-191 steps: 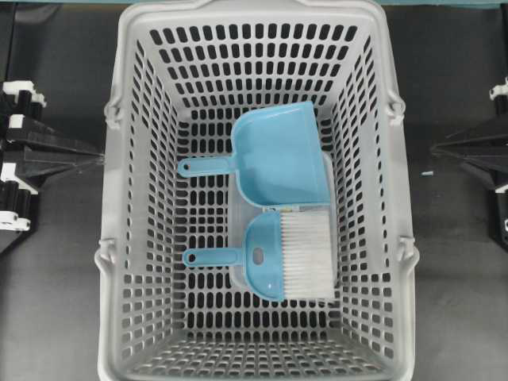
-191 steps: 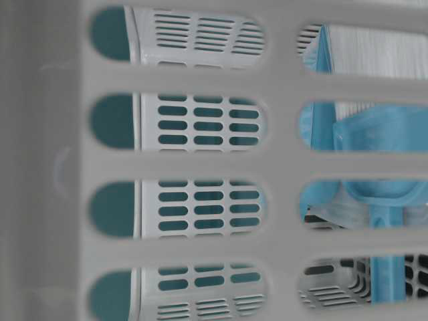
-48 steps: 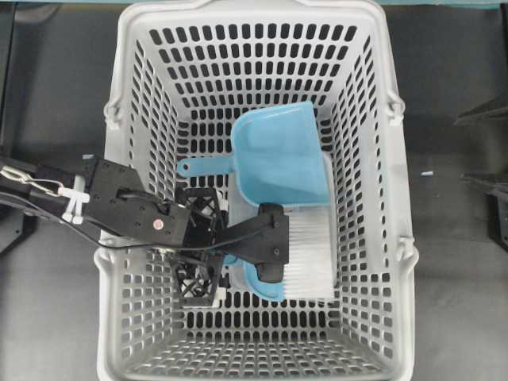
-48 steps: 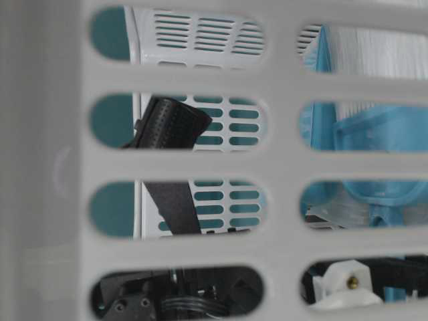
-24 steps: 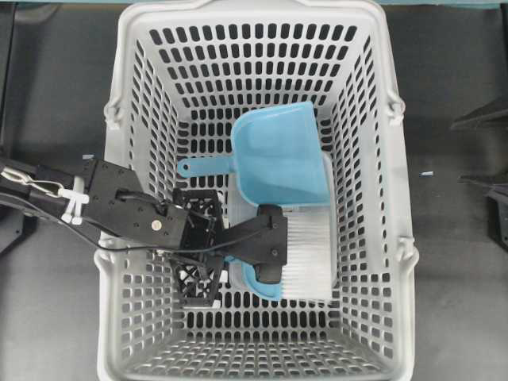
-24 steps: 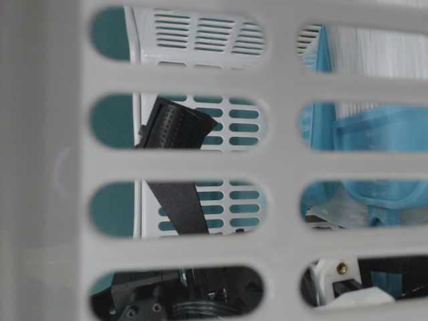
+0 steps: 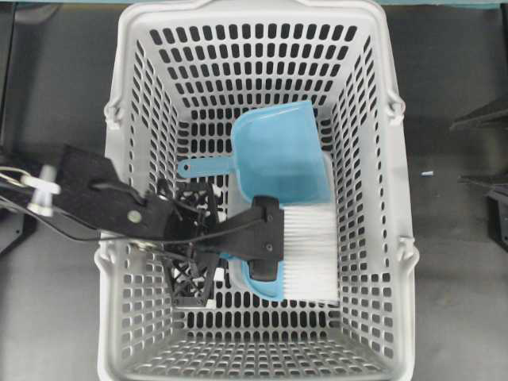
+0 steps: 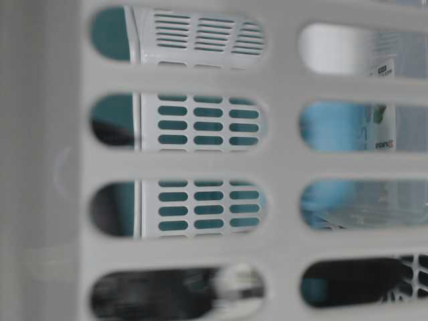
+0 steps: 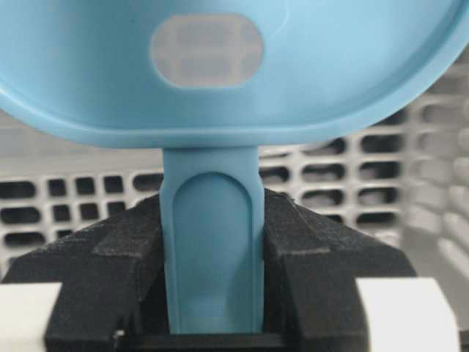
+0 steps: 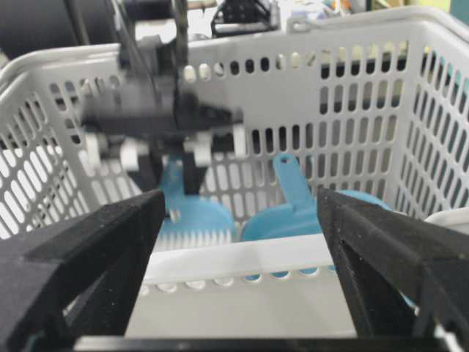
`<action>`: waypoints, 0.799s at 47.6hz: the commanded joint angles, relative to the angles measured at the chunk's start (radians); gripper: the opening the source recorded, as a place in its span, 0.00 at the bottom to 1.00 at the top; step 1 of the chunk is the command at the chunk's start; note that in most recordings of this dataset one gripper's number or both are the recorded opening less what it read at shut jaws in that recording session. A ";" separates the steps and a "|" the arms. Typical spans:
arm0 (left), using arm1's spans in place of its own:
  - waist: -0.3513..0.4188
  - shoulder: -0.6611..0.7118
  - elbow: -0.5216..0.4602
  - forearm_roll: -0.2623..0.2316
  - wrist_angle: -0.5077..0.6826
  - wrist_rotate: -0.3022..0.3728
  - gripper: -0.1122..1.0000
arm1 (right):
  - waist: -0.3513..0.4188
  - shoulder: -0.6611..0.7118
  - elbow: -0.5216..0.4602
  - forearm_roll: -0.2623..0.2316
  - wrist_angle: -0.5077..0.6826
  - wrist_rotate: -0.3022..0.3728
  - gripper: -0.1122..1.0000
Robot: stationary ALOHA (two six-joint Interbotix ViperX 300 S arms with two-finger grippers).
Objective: Pick up the hand brush from the shopping basket with the left arm.
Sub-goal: 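Lift the hand brush upward out of the basket with the left gripper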
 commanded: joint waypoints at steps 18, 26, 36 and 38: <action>0.026 -0.094 -0.506 0.003 0.565 0.002 0.32 | -0.002 -0.015 -0.009 0.005 -0.005 0.002 0.82; 0.032 -0.071 -0.540 0.003 0.635 0.003 0.32 | -0.002 -0.015 -0.009 0.003 -0.009 0.002 0.82; 0.032 -0.067 -0.531 0.003 0.635 0.000 0.32 | -0.002 -0.015 -0.009 0.005 -0.006 0.002 0.82; 0.032 -0.064 -0.531 0.003 0.635 0.000 0.32 | -0.002 -0.015 -0.009 0.005 -0.005 0.000 0.82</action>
